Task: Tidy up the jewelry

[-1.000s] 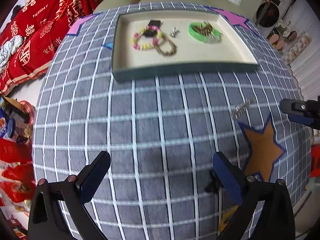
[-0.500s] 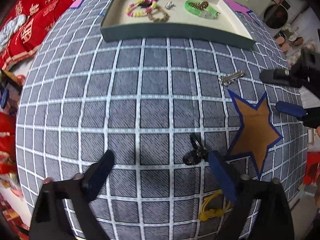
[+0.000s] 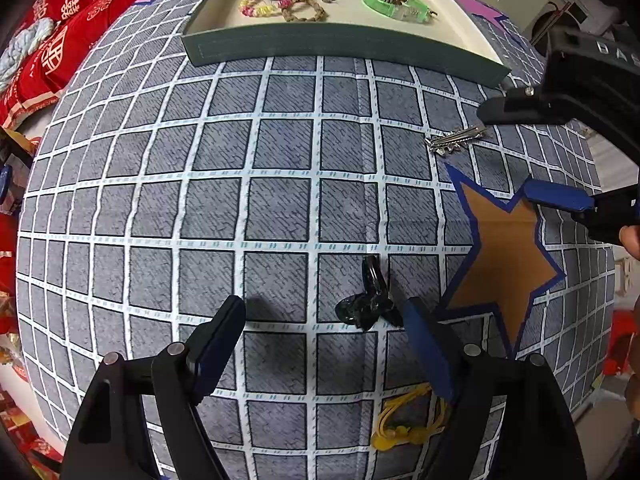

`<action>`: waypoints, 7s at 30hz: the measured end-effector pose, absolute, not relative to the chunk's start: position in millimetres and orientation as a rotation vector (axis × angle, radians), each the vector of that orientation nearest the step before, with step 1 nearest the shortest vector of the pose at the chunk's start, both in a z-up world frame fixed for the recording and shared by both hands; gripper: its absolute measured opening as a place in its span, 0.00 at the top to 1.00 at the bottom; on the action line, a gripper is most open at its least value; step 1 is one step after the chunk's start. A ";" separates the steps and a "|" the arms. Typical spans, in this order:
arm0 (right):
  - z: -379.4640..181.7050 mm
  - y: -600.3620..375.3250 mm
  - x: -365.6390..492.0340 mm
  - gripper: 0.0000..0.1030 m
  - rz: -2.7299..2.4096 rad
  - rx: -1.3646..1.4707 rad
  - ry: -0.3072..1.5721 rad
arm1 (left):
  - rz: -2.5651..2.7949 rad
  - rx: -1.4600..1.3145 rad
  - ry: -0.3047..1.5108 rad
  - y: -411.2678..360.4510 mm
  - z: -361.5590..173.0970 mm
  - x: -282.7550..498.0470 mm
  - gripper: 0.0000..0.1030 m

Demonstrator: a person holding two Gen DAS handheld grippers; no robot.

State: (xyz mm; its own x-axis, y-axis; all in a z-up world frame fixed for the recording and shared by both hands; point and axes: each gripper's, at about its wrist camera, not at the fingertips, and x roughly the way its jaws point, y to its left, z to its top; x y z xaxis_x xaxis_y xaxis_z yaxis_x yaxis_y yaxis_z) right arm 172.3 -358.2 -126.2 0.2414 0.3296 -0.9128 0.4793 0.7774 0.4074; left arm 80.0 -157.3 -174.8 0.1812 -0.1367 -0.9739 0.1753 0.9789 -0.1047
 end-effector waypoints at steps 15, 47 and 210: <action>-138.9 -331.5 203.4 0.50 -0.153 0.662 1.383 | -0.232 0.098 1.327 -192.6 -193.4 80.9 0.30; -143.8 -364.9 161.2 0.91 -0.019 0.669 1.367 | -0.368 -0.002 1.313 -147.7 -189.1 85.5 0.67; -95.2 -357.4 320.6 0.37 0.086 0.439 1.274 | -0.173 0.218 1.177 -164.0 -102.8 325.0 0.00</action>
State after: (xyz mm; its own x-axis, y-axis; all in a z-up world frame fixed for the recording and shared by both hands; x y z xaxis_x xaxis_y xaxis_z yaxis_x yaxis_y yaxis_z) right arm 320.6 -357.4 -95.2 0.3014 0.3014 -0.9046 0.1777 0.9143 0.3639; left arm 325.0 -164.0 -102.8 0.3744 -0.0206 -0.9270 0.2476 0.9657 0.0785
